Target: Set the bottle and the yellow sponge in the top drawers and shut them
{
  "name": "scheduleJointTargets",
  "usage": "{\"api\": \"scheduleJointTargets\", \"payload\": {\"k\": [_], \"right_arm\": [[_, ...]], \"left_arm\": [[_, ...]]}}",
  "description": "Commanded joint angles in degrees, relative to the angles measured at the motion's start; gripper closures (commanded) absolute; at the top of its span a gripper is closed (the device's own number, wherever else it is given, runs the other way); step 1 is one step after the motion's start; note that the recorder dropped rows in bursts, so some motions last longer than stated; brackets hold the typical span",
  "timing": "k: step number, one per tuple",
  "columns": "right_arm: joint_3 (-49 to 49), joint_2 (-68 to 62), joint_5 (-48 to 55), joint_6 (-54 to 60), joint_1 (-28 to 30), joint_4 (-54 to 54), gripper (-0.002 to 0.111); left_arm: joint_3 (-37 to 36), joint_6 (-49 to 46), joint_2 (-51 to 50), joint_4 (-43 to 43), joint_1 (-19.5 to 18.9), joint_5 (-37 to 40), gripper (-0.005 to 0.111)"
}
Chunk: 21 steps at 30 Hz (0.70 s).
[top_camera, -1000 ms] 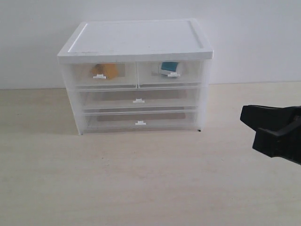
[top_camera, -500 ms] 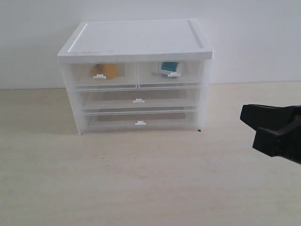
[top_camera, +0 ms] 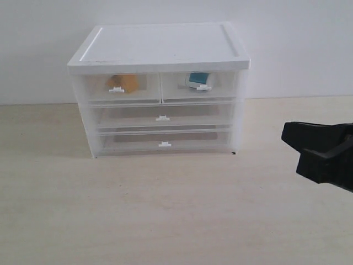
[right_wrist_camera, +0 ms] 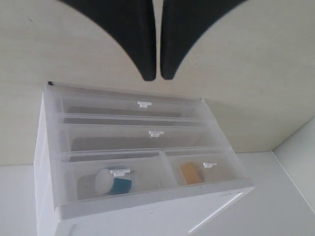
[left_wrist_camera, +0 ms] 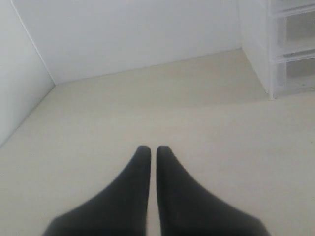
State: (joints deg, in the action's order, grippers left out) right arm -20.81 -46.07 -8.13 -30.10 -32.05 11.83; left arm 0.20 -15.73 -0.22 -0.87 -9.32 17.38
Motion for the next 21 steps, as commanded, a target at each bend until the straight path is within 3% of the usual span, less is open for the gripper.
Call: {"api": "scheduleJointTargets", "payload": {"k": [1,21], "right_arm": [[0.14,0.22,-0.55,0.33,0.13,0.32,0.108],[0.14,0.22,-0.55,0.33,0.13,0.32,0.108]], "left_arm": [[-0.20,0.36,0.22,-5.45,-0.16,-0.43,0.103],[-0.20,0.25,0.22,-8.55,-0.16,-0.09,0.103]]}}
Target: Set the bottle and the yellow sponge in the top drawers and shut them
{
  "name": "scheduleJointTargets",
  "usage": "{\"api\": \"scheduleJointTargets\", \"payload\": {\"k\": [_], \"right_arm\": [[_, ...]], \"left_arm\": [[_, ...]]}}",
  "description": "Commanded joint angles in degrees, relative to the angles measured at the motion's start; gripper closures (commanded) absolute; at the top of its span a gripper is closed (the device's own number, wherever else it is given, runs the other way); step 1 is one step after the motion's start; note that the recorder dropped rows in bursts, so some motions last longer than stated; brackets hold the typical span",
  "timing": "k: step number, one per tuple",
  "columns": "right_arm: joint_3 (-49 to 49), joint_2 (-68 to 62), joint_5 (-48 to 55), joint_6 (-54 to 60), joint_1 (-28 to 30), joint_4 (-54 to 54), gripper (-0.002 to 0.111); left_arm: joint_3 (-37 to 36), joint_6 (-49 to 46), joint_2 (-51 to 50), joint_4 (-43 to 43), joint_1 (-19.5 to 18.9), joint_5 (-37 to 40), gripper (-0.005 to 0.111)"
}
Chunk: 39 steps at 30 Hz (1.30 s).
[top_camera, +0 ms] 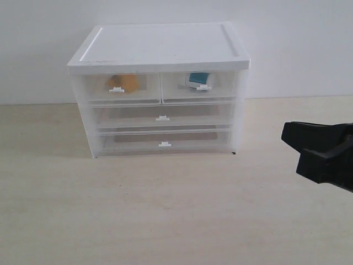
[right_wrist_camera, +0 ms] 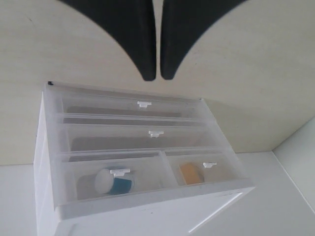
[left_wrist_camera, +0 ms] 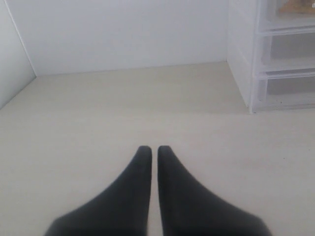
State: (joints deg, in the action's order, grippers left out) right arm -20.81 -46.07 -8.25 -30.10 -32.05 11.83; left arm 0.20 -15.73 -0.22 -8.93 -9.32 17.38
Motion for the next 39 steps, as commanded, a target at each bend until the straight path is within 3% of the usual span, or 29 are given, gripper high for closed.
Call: {"api": "scheduleJointTargets", "payload": {"k": [1,9,19,31,39], "right_arm": [[0.14,0.22,-0.43,0.33,0.13,0.32,0.108],[0.14,0.56,-3.22,4.63,0.69,0.46,0.108],[0.37,17.30,12.92,5.44,9.33,0.79,0.108],[19.42,37.65,1.43,3.92,17.61,0.79,0.108],[20.81,45.41,8.25,4.56,19.28,0.79,0.108]], "left_arm": [[-0.20,0.25,0.22,-0.49,-0.16,-0.09,0.103],[-0.20,0.25,0.22,-0.49,-0.16,0.02,0.103],[-0.20,0.25,0.22,-0.49,-0.16,0.02,0.103],[-0.20,0.25,0.22,-0.49,-0.16,0.02,0.103],[-0.20,0.25,0.22,-0.49,-0.16,0.02,0.103]]}}
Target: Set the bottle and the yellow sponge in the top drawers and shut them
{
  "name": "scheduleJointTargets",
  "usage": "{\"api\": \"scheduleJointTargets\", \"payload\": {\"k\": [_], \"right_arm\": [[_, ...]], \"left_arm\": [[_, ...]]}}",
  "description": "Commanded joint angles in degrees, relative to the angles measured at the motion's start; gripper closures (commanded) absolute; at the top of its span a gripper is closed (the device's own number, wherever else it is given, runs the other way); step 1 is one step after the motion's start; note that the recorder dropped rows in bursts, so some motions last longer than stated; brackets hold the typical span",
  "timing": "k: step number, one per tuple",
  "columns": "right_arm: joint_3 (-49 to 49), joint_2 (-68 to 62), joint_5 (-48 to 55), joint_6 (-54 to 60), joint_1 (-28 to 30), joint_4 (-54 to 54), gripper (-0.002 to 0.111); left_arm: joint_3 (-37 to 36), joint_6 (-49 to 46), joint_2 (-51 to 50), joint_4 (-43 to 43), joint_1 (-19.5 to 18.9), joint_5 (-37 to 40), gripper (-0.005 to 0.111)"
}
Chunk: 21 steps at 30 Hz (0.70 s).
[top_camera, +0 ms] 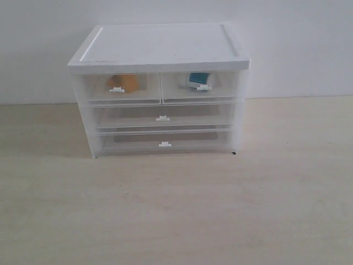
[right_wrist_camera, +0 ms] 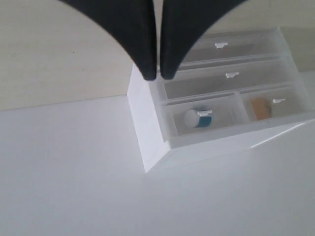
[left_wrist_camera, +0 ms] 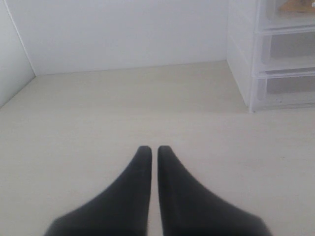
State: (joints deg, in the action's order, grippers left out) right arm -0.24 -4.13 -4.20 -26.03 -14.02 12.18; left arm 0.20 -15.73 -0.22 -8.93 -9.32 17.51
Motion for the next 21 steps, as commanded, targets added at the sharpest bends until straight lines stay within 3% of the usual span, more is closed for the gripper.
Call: {"api": "scheduleJointTargets", "payload": {"k": [1,21], "right_arm": [[0.24,4.13,4.96,0.91,1.52,0.44,0.108],[0.24,4.13,7.55,3.06,1.52,-2.61,0.108]], "left_arm": [[-0.20,0.25,0.22,-0.49,-0.16,-0.11,0.103],[-0.20,0.25,0.22,-0.49,-0.16,-0.11,0.103]]}}
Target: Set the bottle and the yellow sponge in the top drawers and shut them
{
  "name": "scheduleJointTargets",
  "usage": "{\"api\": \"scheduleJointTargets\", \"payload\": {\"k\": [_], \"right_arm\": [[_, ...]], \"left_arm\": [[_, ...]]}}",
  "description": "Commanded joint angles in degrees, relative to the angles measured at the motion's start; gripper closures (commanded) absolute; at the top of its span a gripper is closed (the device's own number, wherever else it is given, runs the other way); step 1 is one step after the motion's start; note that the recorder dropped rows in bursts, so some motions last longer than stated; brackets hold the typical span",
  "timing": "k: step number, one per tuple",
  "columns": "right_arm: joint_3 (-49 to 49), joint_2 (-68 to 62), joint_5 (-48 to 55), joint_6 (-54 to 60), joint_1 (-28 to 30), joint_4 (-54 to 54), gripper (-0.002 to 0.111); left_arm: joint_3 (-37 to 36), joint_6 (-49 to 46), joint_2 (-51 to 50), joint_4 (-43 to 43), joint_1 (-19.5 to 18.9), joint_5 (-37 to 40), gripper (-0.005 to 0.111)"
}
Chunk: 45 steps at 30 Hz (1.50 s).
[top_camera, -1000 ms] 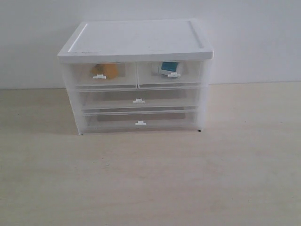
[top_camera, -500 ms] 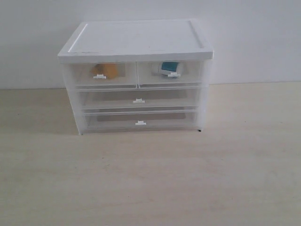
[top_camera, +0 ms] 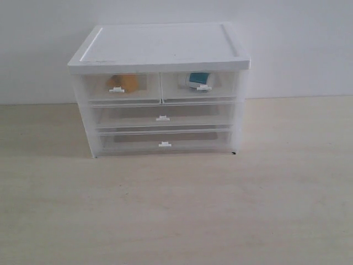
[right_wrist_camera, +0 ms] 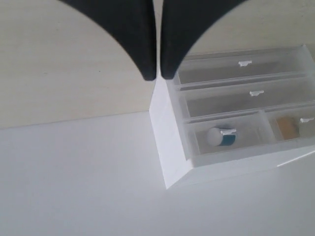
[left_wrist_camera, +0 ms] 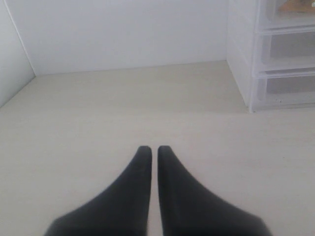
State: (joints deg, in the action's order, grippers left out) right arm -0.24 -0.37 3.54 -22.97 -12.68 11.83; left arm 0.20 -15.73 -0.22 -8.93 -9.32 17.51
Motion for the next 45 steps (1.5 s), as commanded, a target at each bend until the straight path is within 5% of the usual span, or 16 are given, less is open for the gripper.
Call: {"api": "scheduleJointTargets", "payload": {"k": [1,4,7,17,45], "right_arm": [[0.24,0.37,-0.09,0.00,0.18,-2.57,0.108],[0.24,0.37,0.62,2.75,0.18,-5.82,0.108],[0.24,0.37,3.60,20.68,0.18,-20.68,0.108],[0.24,0.37,15.02,21.00,0.18,-11.17,0.108],[0.24,0.37,16.01,22.49,0.18,-11.25,0.108]], "left_arm": [[-0.20,0.25,0.22,-0.49,-0.16,-0.11,0.103],[-0.20,0.25,0.22,-0.49,-0.16,-0.11,0.103],[-0.20,0.25,0.22,-0.49,-0.16,-0.11,0.103],[-0.20,0.25,0.22,-0.49,-0.16,-0.11,0.103],[-0.20,0.25,0.22,-0.49,-0.16,-0.11,0.103]]}}
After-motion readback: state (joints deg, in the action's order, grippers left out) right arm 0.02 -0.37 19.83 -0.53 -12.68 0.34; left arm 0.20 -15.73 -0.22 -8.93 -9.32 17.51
